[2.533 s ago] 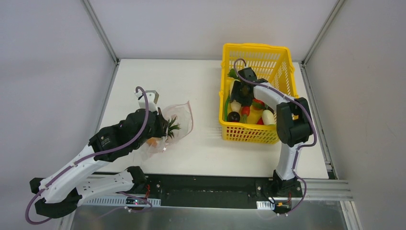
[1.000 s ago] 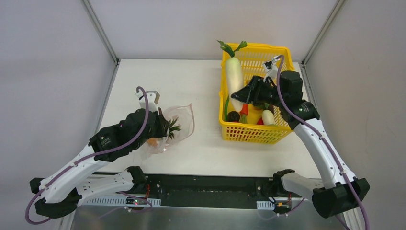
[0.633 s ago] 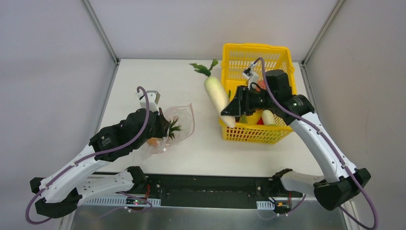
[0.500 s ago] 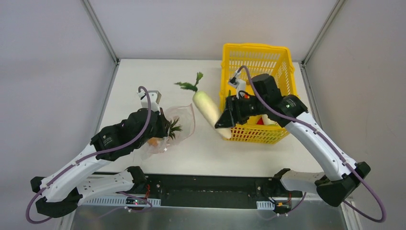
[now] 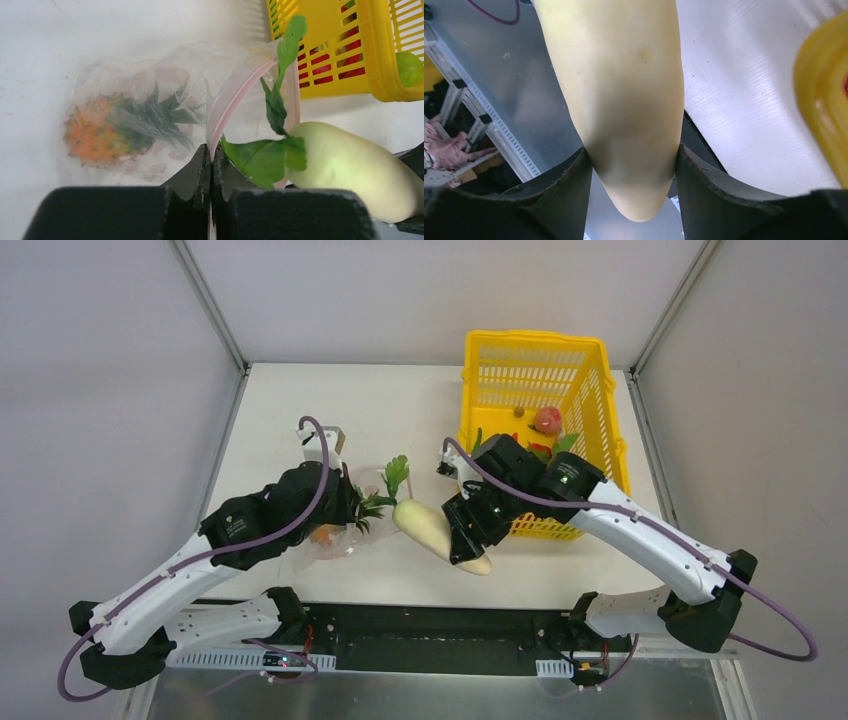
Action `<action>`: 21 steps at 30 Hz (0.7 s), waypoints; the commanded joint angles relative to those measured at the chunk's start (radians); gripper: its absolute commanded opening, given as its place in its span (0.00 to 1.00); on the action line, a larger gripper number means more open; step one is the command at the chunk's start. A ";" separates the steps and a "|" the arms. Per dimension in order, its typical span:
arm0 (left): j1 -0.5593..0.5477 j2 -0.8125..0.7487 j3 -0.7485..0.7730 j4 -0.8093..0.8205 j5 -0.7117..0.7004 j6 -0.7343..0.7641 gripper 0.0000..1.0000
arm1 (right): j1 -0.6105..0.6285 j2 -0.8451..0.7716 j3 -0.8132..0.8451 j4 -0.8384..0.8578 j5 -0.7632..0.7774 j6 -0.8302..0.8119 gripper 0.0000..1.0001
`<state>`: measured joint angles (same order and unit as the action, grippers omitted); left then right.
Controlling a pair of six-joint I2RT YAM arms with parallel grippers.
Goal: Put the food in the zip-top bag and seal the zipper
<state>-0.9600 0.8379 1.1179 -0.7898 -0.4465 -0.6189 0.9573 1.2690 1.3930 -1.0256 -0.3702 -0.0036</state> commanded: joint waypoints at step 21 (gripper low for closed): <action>0.011 0.095 0.066 0.070 0.258 0.116 0.00 | 0.075 0.222 0.278 -0.082 0.253 -0.001 0.07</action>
<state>-0.9600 0.9234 1.1412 -0.7792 -0.2779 -0.5270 1.0203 1.4952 1.5925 -1.1103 -0.1677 -0.0204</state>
